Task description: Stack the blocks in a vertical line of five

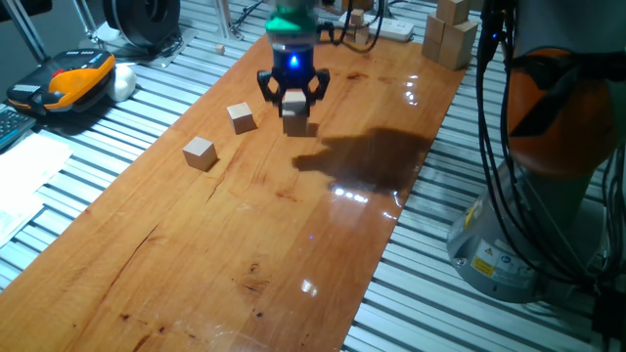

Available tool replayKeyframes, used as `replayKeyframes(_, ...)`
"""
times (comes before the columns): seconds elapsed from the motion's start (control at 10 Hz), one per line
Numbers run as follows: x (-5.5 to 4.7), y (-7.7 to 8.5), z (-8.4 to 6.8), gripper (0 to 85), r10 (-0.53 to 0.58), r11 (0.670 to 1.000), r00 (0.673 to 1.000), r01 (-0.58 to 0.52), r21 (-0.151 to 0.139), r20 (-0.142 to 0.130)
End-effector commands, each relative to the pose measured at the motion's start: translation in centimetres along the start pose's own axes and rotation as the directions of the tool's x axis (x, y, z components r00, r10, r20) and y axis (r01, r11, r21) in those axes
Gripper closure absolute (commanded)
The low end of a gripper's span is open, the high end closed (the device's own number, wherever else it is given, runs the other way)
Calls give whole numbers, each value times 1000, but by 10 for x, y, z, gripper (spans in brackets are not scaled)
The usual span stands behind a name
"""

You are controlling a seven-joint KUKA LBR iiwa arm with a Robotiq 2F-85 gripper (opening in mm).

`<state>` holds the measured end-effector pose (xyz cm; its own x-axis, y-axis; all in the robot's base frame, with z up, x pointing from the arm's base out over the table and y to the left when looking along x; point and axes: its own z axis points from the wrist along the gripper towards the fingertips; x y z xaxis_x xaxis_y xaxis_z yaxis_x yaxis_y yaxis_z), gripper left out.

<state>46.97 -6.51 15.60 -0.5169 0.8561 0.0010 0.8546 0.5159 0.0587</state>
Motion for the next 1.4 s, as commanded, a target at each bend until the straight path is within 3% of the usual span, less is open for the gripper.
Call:
replayKeyframes(0.0,-3,-1,-2,850,33,999,999,-33,8,12)
replayKeyframes(0.2,-9,-3,-8,850,121,992,992,-121,18,27)
replayKeyframes(0.8,-41,-5,-18,850,123,990,990,-127,58,65)
replayKeyframes(1.0,-51,-7,-21,850,131,990,990,-133,39,50)
replayKeyframes(1.3,-60,-6,-21,850,152,987,987,-155,39,56)
